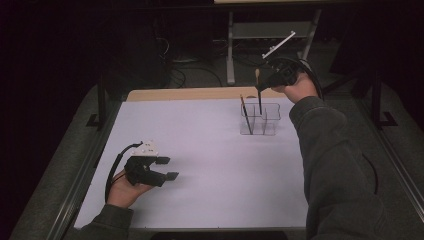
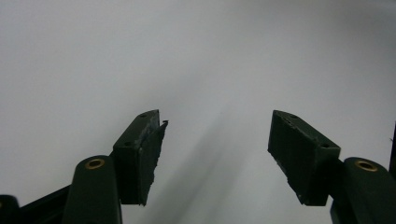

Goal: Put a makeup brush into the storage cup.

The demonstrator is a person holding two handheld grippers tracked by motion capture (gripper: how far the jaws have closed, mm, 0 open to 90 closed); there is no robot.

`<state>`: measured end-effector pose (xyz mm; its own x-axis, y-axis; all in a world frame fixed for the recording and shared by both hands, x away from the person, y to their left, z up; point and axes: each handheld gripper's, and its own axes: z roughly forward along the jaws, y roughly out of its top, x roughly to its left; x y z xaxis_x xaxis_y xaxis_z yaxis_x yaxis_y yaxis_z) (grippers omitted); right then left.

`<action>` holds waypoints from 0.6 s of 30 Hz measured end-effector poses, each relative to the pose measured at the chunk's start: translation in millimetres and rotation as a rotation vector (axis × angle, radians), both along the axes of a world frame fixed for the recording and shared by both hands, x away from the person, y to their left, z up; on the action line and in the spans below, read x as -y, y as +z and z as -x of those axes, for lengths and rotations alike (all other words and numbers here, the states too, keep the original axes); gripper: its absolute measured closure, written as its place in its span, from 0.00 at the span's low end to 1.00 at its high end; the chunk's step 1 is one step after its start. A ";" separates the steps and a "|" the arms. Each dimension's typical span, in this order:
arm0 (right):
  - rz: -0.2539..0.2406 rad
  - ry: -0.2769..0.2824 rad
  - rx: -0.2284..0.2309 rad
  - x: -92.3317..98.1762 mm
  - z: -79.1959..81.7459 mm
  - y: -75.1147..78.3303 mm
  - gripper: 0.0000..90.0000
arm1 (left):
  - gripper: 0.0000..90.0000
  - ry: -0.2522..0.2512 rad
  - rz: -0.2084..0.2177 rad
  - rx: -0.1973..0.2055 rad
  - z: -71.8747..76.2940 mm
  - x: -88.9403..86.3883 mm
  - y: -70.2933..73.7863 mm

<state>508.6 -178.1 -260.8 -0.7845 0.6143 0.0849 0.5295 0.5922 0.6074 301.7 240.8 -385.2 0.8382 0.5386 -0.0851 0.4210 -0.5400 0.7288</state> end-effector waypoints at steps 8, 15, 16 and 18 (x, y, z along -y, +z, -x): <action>0.009 -0.006 -0.014 0.9 -0.6 -12.4 0.92 | 0.34 0.000 -0.003 0.000 -0.7 -2.1 0.2; 0.009 -0.011 -0.017 1.5 -0.9 -16.8 0.92 | 0.33 -0.005 -0.002 -0.001 -1.0 -2.0 0.1; 0.010 -0.013 -0.019 0.7 -0.7 -17.3 0.92 | 0.33 -0.003 -0.001 -0.002 -0.9 -2.0 0.1; 0.006 -0.013 -0.017 0.2 -0.6 -18.6 0.92 | 0.32 -0.002 0.000 -0.002 -0.9 -2.1 0.3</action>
